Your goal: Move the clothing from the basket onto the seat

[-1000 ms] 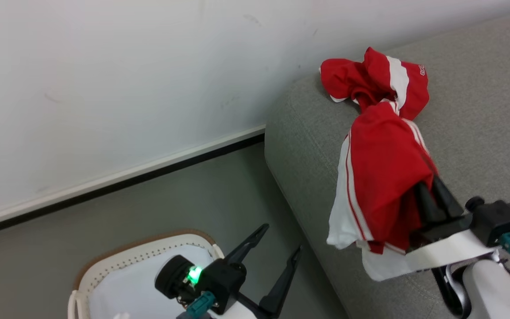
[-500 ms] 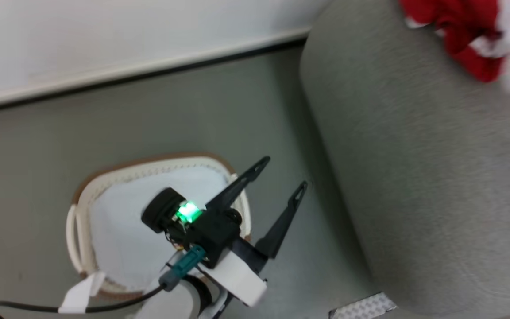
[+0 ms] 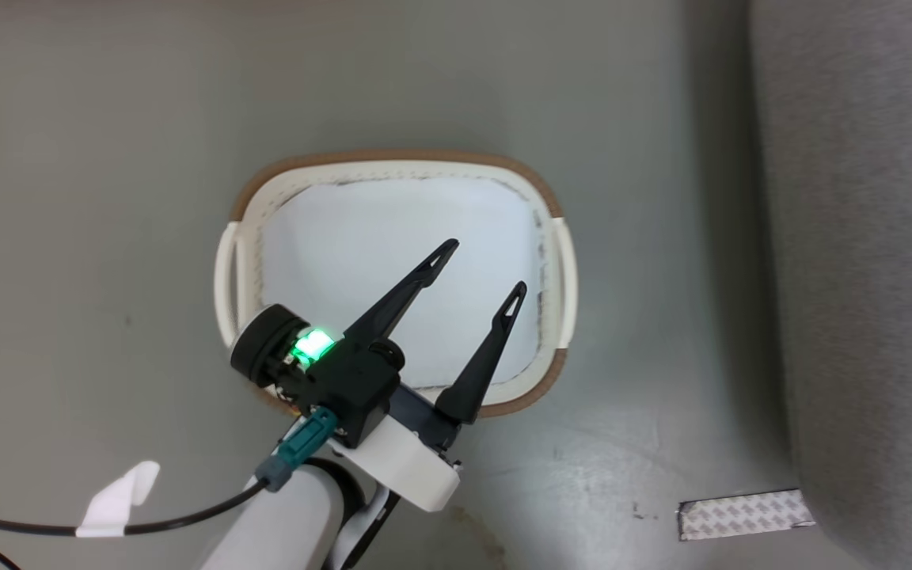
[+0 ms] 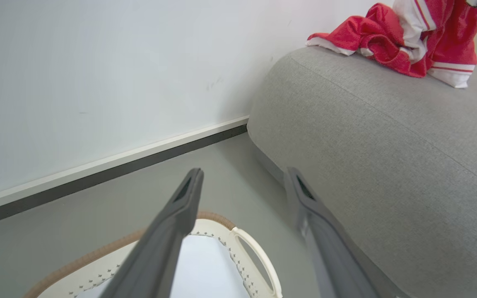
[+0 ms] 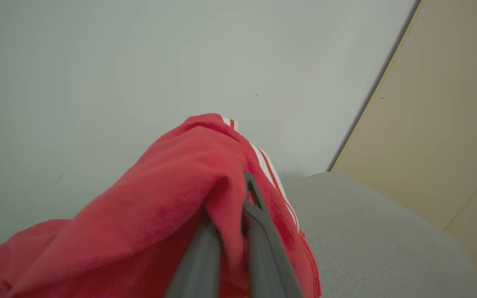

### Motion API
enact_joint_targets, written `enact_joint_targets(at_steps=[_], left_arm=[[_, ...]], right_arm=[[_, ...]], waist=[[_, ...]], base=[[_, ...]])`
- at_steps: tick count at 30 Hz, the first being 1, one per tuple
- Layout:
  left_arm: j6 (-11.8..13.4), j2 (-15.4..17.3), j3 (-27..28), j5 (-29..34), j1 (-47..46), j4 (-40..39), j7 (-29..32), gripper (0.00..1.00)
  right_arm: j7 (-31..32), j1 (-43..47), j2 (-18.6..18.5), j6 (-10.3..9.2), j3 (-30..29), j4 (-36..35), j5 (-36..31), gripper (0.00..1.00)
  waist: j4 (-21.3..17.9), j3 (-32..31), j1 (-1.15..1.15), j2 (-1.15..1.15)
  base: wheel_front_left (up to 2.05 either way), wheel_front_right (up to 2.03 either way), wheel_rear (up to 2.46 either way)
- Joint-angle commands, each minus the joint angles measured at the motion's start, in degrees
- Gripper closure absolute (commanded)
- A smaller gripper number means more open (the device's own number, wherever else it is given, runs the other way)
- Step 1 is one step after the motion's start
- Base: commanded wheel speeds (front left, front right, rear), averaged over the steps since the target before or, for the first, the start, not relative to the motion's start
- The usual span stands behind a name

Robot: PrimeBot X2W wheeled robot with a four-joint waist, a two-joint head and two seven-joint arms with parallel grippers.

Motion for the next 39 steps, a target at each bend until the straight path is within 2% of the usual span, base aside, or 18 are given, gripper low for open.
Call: enact_joint_targets(at_steps=[1, 3, 5, 6, 7, 10, 15, 18, 22, 27, 31, 39], left_arm=[[0.2, -0.2, 0.0, -0.3, -0.8, 0.5, -0.5, 0.00], [0.2, -0.3, 0.0, -0.6, -0.8, 1.1, -1.1, 0.00], [0.4, -0.3, 0.3, -0.9, -0.9, 1.8, -1.7, 0.00], [0.6, -0.3, 0.5, -1.0, -0.8, 2.2, -2.0, 0.00], [0.8, -0.2, 0.7, -1.2, -0.7, 2.6, -2.2, 0.00], [1.4, 0.1, 1.2, -1.5, -0.2, 3.7, -2.9, 0.00], [2.6, 0.4, 2.6, -2.5, 1.9, 6.0, -5.7, 0.00], [3.4, 0.8, 3.7, -3.6, 3.7, 7.6, -7.9, 0.00], [5.1, 1.2, 6.2, -4.5, 7.1, 9.7, -10.6, 0.00], [7.5, 0.6, 9.9, -6.7, 12.4, 13.7, -11.5, 0.00], [9.7, -0.1, 14.3, -7.9, 16.8, 14.7, -11.5, 0.00], [10.9, -1.3, 23.0, -7.6, 26.3, 14.6, -11.5, 0.00]], right_arm=[[-1.1, 1.0, 0.9, -0.15, -2.4, 1.2, -2.2, 1.00], [-2.1, 1.7, 2.0, -0.15, -5.7, 2.4, -5.1, 1.00], [-3.2, 2.8, 3.4, -0.15, -7.3, 3.2, -7.4, 0.56], [-3.5, 3.5, 4.0, -0.15, -7.5, 3.6, -8.4, 0.12], [-4.0, 4.1, 4.3, -0.15, -7.7, 3.8, -8.8, 0.00], [-5.3, 5.6, 5.5, -0.15, -6.8, 4.0, -10.3, 0.00], [-7.0, 10.6, 7.9, -0.15, 0.3, 6.6, -9.3, 0.00], [-7.5, 13.8, 9.4, -0.15, 4.7, 6.5, -7.1, 0.00], [-7.5, 19.8, 11.8, -0.15, 12.7, 1.4, -0.3, 0.00], [-7.5, 30.3, 13.0, -0.15, 21.7, -5.2, 7.8, 0.00], [-7.5, 38.6, 13.7, -0.15, 27.0, -9.1, 11.8, 0.00], [-7.5, 53.9, 14.7, -0.15, 39.5, -12.4, 19.5, 0.00]], waist=[[3.1, 2.9, -0.02, 0.00], [3.6, 2.8, -0.02, 0.00], [3.8, 2.2, -0.02, 0.00], [3.7, 1.8, -0.02, 0.00], [3.5, 1.2, -0.02, 0.00], [2.1, -1.1, -0.02, 0.00], [-0.9, -7.4, -0.02, 0.00], [-2.8, -12.2, -0.02, 0.00], [-4.2, -18.5, -0.02, 0.00], [-4.1, -25.5, -0.02, 0.00], [-3.5, -29.7, -0.02, 0.00], [-1.7, -36.5, -0.02, 0.00]], base=[[0.00, 0.00, 0.00], [0.00, 0.00, 0.00], [0.00, 0.00, 0.00], [0.00, 0.00, 0.00], [0.00, 0.00, 0.00], [0.00, 0.00, 0.00], [0.00, 0.00, 0.00], [0.00, 0.00, 0.00], [0.00, 0.00, 0.00], [0.00, 0.00, 0.00], [0.00, 0.00, 0.00], [0.00, 0.00, 0.00]])
